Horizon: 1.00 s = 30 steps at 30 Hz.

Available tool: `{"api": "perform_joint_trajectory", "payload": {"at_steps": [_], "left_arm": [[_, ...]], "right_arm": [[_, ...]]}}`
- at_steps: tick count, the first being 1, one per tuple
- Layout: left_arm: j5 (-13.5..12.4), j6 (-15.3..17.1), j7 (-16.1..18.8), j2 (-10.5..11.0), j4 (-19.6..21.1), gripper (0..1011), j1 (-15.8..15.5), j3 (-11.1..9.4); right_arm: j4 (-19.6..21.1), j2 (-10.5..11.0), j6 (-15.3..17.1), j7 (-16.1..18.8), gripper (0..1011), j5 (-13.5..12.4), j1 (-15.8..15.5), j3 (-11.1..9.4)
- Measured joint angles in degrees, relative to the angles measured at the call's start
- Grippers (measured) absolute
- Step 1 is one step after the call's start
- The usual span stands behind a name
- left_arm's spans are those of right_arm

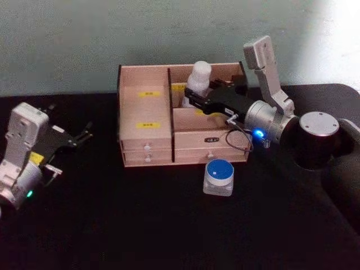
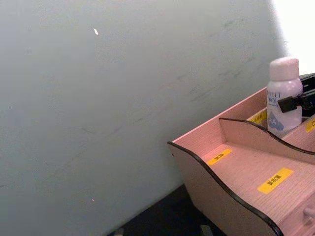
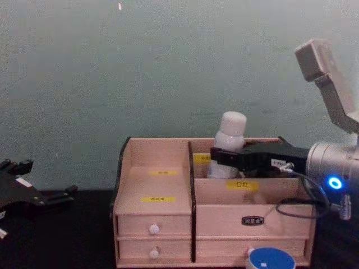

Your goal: Pick up the facial cleanser and watermelon frost from the table and place them into the tiered storage box.

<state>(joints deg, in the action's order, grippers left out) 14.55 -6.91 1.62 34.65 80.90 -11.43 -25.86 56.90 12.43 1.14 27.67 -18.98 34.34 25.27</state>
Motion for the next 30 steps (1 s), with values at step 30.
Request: {"api": "perform_joint_trajectory", "payload": {"at_steps": [30], "left_arm": [[0.00,0.00,0.00,0.00,0.01,1001,0.00,0.00]], "right_arm": [[-0.33,-0.02,-0.38,-0.37,872,1.14,-0.06,0.24]]}}
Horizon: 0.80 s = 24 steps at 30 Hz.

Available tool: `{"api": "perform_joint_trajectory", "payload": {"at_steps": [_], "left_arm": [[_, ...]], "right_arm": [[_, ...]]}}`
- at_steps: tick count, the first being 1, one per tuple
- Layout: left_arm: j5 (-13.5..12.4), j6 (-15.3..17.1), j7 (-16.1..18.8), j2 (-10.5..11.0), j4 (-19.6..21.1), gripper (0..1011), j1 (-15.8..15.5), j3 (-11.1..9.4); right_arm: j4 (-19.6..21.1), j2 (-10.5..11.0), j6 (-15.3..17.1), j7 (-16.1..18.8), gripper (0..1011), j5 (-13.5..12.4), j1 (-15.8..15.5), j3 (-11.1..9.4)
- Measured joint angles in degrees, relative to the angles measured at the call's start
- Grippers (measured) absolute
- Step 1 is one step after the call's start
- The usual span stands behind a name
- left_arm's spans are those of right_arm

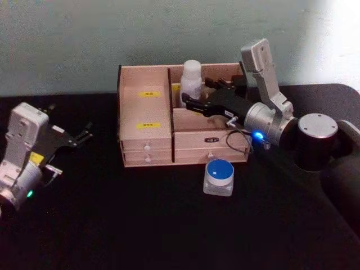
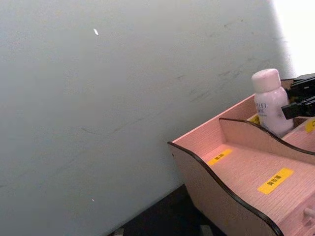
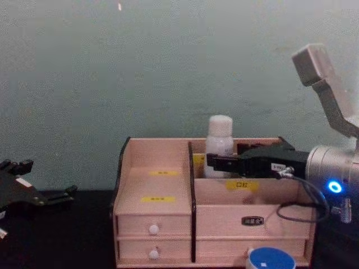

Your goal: Pick up the facial cleanser and watermelon frost from the table and place them into the tiered storage box.

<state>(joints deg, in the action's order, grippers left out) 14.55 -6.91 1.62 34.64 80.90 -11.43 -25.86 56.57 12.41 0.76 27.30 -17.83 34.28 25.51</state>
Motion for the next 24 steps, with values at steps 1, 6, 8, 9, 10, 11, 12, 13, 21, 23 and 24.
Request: {"api": "perform_joint_trajectory", "payload": {"at_steps": [1,6,8,9,10,11,12,13,21,23,24], "left_arm": [[0.00,0.00,0.00,0.00,0.00,1001,0.00,0.00],[0.00,0.00,0.00,0.00,0.00,1001,0.00,0.00],[0.00,0.00,0.00,0.00,-0.01,1001,0.00,0.00],[0.00,0.00,0.00,0.00,0.00,1001,0.00,0.00],[0.00,0.00,0.00,0.00,0.00,1001,0.00,0.00],[0.00,0.00,0.00,0.00,-0.01,1001,0.00,0.00],[0.00,0.00,0.00,0.00,0.00,1001,0.00,0.00],[0.00,0.00,0.00,0.00,0.00,1001,0.00,0.00],[0.00,0.00,0.00,0.00,0.00,1001,0.00,0.00],[0.00,0.00,0.00,0.00,0.00,1001,0.00,0.00],[0.00,0.00,0.00,0.00,0.00,1001,0.00,0.00]], "right_arm": [[0.00,0.00,0.00,0.00,913,-0.01,0.00,0.00],[0.02,0.00,0.03,0.01,1002,-0.05,0.00,-0.04],[0.03,0.00,0.03,0.01,1002,-0.06,0.00,-0.04],[0.03,0.00,0.04,0.01,1002,-0.06,0.00,-0.04],[0.03,0.00,0.04,0.01,1002,-0.07,0.00,-0.04],[0.03,0.00,0.05,0.01,1002,-0.08,0.00,-0.04],[0.03,0.00,0.06,0.01,1002,-0.10,0.00,-0.04],[0.03,0.00,0.06,0.01,1002,-0.10,0.00,-0.04],[5.08,1.52,0.87,0.26,1002,-0.76,-2.30,-0.97],[7.70,2.52,1.71,0.37,1002,-1.16,-3.58,-1.28],[9.80,3.42,2.46,0.51,1002,-1.53,-4.77,-1.50]]}}
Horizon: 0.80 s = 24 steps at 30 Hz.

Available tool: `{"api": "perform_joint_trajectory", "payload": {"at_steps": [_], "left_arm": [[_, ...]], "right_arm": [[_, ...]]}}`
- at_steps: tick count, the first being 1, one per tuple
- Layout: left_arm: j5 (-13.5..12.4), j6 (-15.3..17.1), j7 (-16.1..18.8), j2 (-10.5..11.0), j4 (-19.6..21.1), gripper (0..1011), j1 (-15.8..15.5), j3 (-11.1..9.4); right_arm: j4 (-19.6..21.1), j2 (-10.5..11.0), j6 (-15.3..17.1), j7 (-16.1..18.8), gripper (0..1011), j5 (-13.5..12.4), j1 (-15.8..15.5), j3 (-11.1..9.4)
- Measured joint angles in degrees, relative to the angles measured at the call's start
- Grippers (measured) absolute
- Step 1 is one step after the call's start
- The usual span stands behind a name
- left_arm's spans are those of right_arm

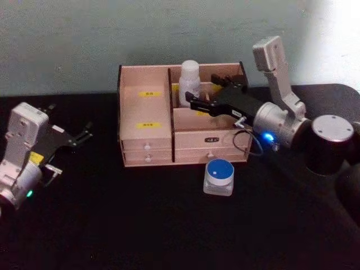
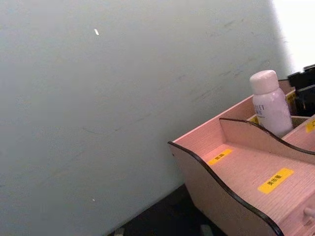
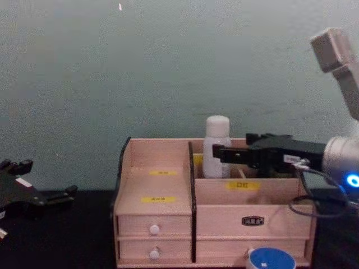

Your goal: Pick up the facial cleanser and watermelon frost from the table and place them into the tiered storage box.

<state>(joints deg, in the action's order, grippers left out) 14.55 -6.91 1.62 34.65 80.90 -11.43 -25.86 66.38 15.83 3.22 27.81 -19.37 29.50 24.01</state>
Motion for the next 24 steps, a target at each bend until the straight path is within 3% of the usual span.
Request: {"api": "perform_joint_trajectory", "payload": {"at_steps": [4,16,24], "left_arm": [[0.00,0.00,0.00,0.00,0.00,1001,0.00,0.00],[0.00,0.00,0.00,0.00,0.00,1001,0.00,0.00],[0.00,0.00,0.00,0.00,0.00,1001,0.00,0.00]], "right_arm": [[3.79,1.80,1.27,0.32,1002,-0.82,-2.36,-0.41],[17.72,10.80,4.49,1.27,1002,-3.90,-14.21,-1.14],[23.91,15.52,7.01,1.36,1002,-4.22,-18.41,-0.58]]}}
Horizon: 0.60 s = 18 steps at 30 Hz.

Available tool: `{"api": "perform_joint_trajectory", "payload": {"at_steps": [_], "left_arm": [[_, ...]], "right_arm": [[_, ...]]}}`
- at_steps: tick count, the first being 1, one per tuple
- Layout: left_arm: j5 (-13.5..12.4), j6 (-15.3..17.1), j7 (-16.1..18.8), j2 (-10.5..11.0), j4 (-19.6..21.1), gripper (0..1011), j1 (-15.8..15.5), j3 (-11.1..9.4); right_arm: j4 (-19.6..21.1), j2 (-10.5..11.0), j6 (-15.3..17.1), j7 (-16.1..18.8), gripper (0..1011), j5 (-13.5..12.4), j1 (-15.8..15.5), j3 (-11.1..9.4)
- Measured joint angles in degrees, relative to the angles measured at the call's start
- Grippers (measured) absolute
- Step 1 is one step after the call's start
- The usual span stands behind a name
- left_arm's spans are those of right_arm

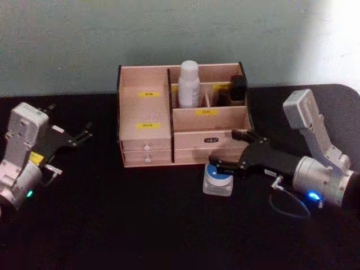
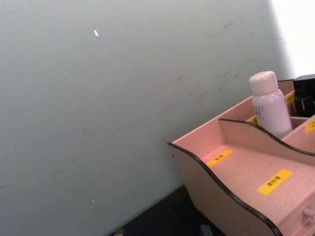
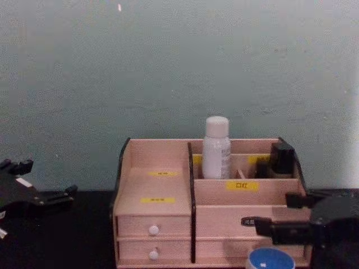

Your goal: Pick up the facial cleanser and watermelon frost from the table and place them into the tiered storage box.

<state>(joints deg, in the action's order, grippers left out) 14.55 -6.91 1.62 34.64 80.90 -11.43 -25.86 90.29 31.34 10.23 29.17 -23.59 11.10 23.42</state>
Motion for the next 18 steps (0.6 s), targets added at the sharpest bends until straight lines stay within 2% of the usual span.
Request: {"api": "perform_joint_trajectory", "payload": {"at_steps": [9,18], "left_arm": [[0.00,0.00,0.00,0.00,0.00,1001,0.00,0.00],[0.00,0.00,0.00,0.00,0.00,1001,0.00,0.00]], "right_arm": [[4.32,4.19,5.12,-0.56,1002,0.89,-2.20,1.45],[4.22,5.26,7.96,-1.30,1002,3.14,-2.01,2.96]]}}
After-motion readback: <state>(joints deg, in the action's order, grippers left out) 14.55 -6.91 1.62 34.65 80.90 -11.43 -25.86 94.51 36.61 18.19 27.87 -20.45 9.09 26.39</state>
